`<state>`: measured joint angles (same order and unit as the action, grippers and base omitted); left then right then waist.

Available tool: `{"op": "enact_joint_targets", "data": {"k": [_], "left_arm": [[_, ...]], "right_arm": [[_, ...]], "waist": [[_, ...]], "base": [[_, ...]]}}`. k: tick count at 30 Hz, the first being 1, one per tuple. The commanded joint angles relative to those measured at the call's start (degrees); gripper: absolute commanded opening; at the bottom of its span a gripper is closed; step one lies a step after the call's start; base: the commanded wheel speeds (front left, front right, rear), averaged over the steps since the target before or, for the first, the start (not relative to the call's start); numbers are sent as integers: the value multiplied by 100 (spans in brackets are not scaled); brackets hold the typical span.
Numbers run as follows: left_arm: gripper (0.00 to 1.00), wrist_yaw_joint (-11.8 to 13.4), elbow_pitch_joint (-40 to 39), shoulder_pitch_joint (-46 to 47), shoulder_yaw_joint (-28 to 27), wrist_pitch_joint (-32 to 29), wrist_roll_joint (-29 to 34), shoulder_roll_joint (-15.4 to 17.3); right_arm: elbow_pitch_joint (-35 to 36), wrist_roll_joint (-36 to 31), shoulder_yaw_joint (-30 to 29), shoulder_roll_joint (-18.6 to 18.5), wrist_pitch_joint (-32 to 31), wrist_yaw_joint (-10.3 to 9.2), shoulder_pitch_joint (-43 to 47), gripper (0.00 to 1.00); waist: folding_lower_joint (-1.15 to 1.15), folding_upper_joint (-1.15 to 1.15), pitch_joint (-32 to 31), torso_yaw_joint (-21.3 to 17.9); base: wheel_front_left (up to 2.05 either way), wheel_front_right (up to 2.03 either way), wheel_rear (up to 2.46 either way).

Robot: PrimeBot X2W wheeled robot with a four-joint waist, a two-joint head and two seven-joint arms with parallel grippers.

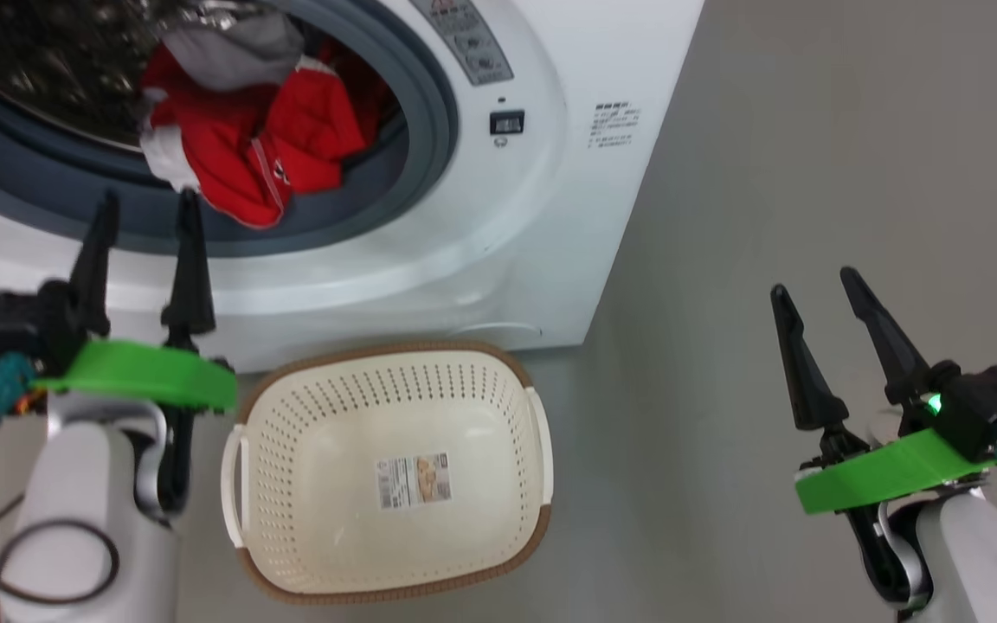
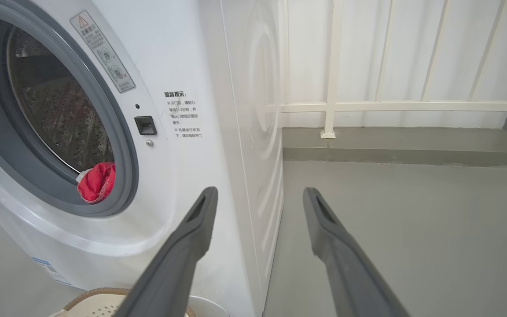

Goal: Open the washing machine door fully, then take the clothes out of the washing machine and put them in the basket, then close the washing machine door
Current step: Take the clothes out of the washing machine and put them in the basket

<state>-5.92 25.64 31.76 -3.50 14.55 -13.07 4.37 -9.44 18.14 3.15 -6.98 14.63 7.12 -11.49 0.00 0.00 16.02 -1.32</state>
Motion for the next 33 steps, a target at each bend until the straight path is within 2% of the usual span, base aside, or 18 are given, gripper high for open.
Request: {"op": "enact_joint_targets", "data": {"k": [1, 11, 20, 28, 33], "left_arm": [[100, 26, 12, 310, -158, 45, 71, 146], [100, 163, 1081, 1829, -181, 45, 185, 163], [100, 312, 2298, 2861, -140, 3, 268, 306], [100, 683, 3449, 3647, -22, -503, 439, 611], [100, 869, 4022, 4003, 72, -1041, 507, 717]], "right_arm": [[169, 41, 169, -70, 37, 36, -192, 100], [209, 36, 340, -69, 37, 36, -655, 100], [195, 79, 437, -52, 37, 36, -813, 100], [182, 136, 503, -2, 37, 36, -890, 100], [120, 168, 550, 52, 37, 36, -879, 100]], "waist": [[0, 0, 464, 11], [0, 0, 1281, -59], [0, 0, 1569, -206], [0, 0, 1721, -426], [0, 0, 1780, -514]], "base": [[0, 0, 0], [0, 0, 0], [0, 0, 0], [0, 0, 0], [0, 0, 0]]}}
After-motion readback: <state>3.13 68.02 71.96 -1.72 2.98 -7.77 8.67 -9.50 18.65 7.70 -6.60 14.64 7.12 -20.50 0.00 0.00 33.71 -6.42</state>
